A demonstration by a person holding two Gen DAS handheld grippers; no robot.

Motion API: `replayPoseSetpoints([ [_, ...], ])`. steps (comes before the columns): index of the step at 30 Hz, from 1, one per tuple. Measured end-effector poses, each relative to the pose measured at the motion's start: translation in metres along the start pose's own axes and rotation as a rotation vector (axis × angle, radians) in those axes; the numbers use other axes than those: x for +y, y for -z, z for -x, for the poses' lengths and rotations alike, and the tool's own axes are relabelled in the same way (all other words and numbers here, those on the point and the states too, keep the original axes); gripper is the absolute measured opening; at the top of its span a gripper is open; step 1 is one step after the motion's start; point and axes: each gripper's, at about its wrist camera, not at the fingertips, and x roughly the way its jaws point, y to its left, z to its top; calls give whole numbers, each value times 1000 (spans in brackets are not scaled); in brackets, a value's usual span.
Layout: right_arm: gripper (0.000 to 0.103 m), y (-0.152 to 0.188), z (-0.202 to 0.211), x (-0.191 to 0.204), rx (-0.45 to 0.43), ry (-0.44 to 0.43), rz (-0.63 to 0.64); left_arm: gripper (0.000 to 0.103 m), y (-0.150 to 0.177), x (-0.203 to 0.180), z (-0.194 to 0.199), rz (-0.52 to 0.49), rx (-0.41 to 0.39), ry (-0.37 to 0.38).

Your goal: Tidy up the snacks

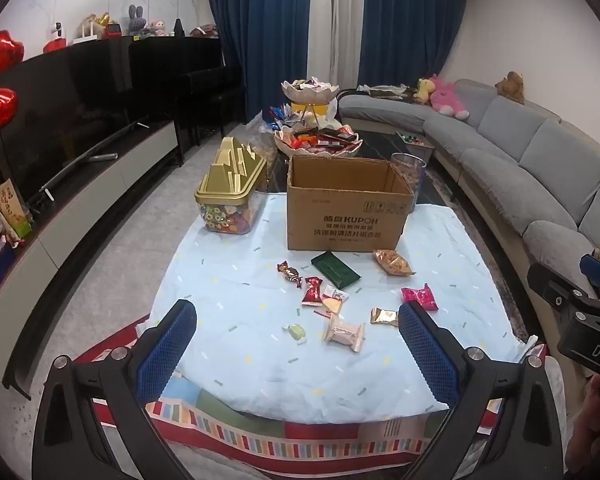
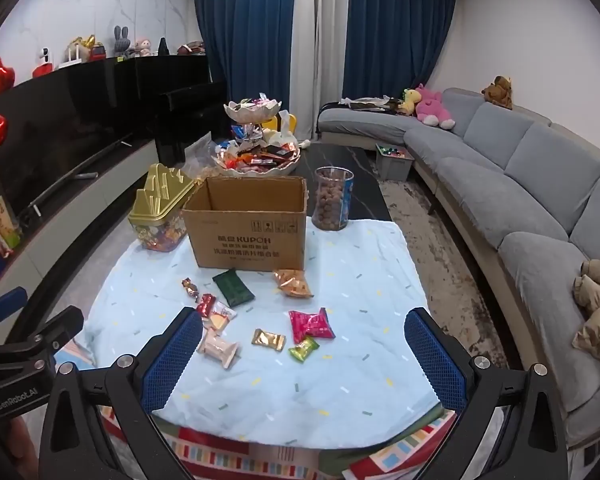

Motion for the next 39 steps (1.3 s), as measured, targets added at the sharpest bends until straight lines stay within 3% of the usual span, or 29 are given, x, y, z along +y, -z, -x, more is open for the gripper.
replayPoseSetpoints([
  [39,102,-7,14,-3,-25,-11,-13,103,-2,-3,6,-10,-12,-11],
])
